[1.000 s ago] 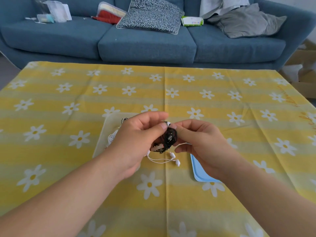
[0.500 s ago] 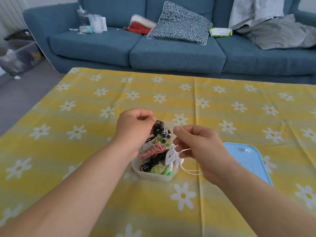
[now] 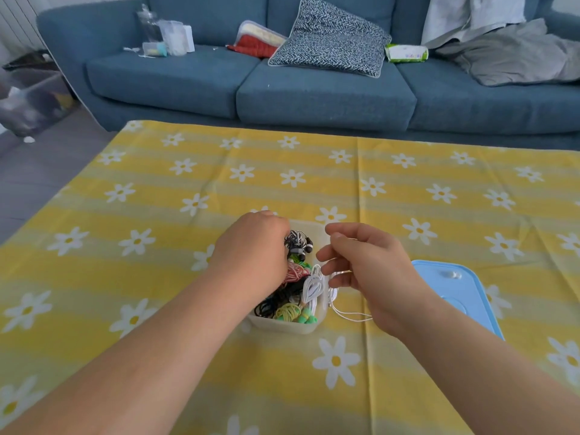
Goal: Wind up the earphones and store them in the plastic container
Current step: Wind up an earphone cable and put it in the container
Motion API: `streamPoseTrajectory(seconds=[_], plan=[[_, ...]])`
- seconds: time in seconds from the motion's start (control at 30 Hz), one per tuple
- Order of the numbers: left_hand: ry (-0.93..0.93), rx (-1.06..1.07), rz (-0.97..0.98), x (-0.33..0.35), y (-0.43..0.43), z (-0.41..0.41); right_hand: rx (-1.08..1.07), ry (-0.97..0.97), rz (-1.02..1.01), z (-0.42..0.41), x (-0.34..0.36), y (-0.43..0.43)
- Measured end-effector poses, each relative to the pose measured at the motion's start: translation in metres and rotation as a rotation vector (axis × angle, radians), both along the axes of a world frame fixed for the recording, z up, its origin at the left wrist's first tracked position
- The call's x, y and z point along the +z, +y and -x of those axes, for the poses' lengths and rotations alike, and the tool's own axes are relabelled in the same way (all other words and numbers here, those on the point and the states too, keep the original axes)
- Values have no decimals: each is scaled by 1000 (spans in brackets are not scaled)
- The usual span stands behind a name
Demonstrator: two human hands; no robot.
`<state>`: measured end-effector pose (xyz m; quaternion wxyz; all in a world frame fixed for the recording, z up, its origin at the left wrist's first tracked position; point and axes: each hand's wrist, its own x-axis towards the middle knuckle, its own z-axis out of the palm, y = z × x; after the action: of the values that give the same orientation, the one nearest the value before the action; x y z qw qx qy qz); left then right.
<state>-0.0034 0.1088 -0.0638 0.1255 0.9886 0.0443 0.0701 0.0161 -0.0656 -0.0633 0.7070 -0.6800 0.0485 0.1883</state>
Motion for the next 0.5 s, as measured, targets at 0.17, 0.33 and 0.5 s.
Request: streamPoseTrajectory(seconds=[0.17,0.33,0.5], plan=[[193,-124,-92,-23,-6,0,-24,-15,40,0,2,-7],[132,-112,-156,-7,-15,4,-114,-63,164,-10,1,-36],[-127,-418,40,-4,-70,24,-106,10,181,-6,-5,-74]])
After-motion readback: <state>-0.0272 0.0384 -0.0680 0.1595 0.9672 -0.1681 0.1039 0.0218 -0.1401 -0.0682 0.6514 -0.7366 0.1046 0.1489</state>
